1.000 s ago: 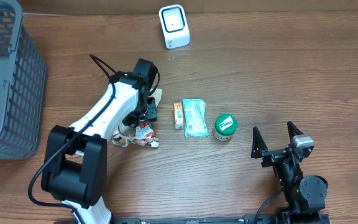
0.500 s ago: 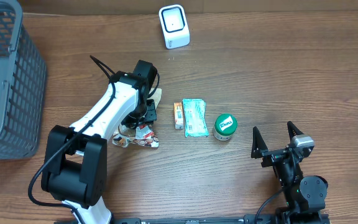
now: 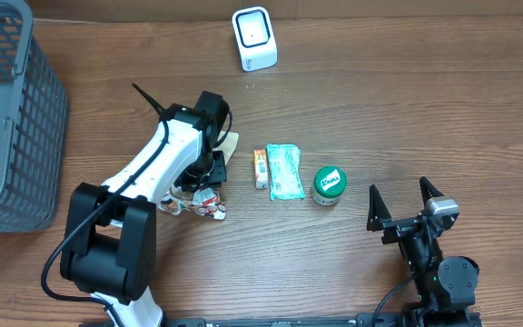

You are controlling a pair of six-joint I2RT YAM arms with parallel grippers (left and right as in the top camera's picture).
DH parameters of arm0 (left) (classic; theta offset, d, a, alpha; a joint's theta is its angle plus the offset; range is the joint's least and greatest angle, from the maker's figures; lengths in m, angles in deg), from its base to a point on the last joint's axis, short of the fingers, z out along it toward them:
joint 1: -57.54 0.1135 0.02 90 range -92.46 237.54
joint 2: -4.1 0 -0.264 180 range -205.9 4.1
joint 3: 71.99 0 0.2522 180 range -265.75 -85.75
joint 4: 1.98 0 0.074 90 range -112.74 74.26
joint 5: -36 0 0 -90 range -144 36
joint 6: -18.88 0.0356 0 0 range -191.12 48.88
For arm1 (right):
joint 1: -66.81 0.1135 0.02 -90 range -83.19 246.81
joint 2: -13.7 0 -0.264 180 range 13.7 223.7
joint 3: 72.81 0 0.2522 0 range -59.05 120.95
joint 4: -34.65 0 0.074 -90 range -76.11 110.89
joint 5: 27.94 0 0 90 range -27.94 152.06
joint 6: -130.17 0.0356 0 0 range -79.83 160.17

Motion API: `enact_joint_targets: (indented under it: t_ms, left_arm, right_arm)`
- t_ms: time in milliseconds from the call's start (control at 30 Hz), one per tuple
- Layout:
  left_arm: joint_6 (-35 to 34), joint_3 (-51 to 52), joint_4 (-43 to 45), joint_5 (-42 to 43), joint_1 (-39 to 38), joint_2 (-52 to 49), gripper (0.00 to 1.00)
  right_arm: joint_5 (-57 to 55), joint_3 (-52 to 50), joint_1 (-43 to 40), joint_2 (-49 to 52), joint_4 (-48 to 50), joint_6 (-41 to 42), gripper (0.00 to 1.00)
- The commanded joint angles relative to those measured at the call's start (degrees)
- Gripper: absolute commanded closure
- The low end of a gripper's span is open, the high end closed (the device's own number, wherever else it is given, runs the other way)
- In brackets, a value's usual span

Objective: Scan the item barcode
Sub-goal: 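Lower the snack bag onto the table left of the orange packet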

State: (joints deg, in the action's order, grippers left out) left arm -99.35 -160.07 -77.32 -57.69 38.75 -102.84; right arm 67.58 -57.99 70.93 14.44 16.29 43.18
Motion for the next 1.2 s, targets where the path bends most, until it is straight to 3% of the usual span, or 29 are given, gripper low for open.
enact_joint_targets:
  t_ms: [0,400,600,867,1167]
  left_arm:
    - [3.4,-0.2,-0.5,0.0,-0.3,0.2,0.66]
    - [3.6,-2.1,-1.7,-2.3,-0.2,0.1,0.66]
    - [3.6,-6.7,-6.8,-2.5,0.6,0.1,0.67]
    - [3.3,-7.9,-7.8,-2.5,1.7,0.1,0.59]
    - [1.8,-7.9,-7.6,-3.1,2.0,0.1,0.59]
  right_arm:
    - [-0.7,-0.6,-0.3,-0.6,0.2,0.4,0.00]
    - [-0.7,-0.6,-0.3,-0.6,0.2,0.4,0.00]
    - [-0.7,-0.6,-0.3,-0.6,0.2,0.4,0.00]
    - [-0.7,-0.6,-0.3,-0.6,0.2,0.4,0.00]
    - [-0.7,-0.6,-0.3,-0.6,0.2,0.4,0.00]
